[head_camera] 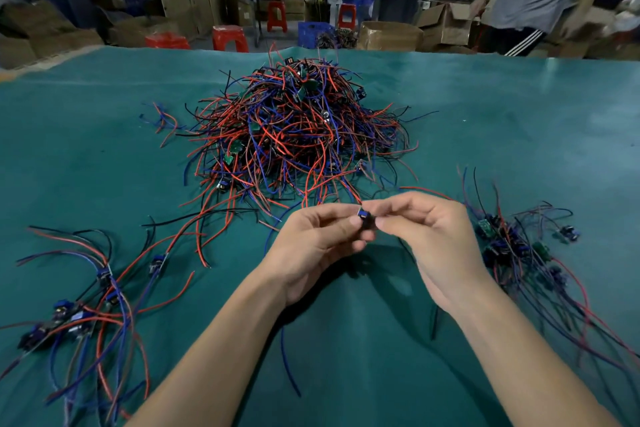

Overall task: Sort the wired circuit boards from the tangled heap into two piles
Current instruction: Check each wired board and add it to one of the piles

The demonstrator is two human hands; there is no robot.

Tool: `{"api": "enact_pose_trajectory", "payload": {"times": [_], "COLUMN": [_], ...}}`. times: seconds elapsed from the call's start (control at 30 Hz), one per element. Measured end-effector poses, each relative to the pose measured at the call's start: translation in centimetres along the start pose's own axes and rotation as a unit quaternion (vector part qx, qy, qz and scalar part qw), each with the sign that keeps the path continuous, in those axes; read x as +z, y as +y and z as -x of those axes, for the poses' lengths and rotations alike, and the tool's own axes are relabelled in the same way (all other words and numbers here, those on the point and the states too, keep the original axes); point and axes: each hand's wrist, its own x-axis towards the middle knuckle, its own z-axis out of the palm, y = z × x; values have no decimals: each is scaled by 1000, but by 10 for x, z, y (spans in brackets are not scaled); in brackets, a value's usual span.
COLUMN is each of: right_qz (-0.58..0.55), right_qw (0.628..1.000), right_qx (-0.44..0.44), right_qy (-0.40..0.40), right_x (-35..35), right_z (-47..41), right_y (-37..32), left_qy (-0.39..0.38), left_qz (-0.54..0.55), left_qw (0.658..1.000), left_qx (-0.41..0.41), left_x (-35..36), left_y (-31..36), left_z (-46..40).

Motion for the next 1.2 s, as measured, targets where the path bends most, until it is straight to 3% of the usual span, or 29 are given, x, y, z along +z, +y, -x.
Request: {"api": "enact_pose_trajectory", "payload": {"times": [0.07, 0.17, 0.37, 0.6, 0.83, 0.97, 1.07, 1.13, 1.17, 1.2], "right_qz": [-14, 52, -69, -17, 90, 61, 27, 75, 102, 108], "right_qw": [999, 995, 993, 999, 972, 951, 895, 845, 846, 873], "right_qx": [6, 22, 91, 8, -70, -72, -74, -79, -82, -80], "right_qy": [33, 80, 11, 40, 206, 296, 438, 524, 517, 468], "right_x": [-2, 0, 6, 9, -30, -49, -76, -93, -94, -87], "right_z": [0, -1, 1, 3, -16, -21, -23, -21, -19, -17], "right_y": [0, 7, 3, 4, 1, -1, -9, -15, -16, -18], "left_qy": [5, 2, -37, -51, -77, -88, -85, -56, -41, -30], "left_qz": [2, 2, -15, -52, -76, -76, -68, -41, -24, -10], "left_qw": [1000, 1000, 999, 997, 994, 993, 994, 997, 998, 999], "left_qx": [-7, -8, 0, 10, -7, -11, -1, 20, 31, 38], "left_x": [0, 0, 1, 2, 3, 3, 2, 1, 1, 2], "left_y": [-1, -1, 2, 1, -1, -3, -1, 2, 3, 2], "left_z": [0, 0, 4, 4, 4, 4, 5, 5, 4, 3]}}
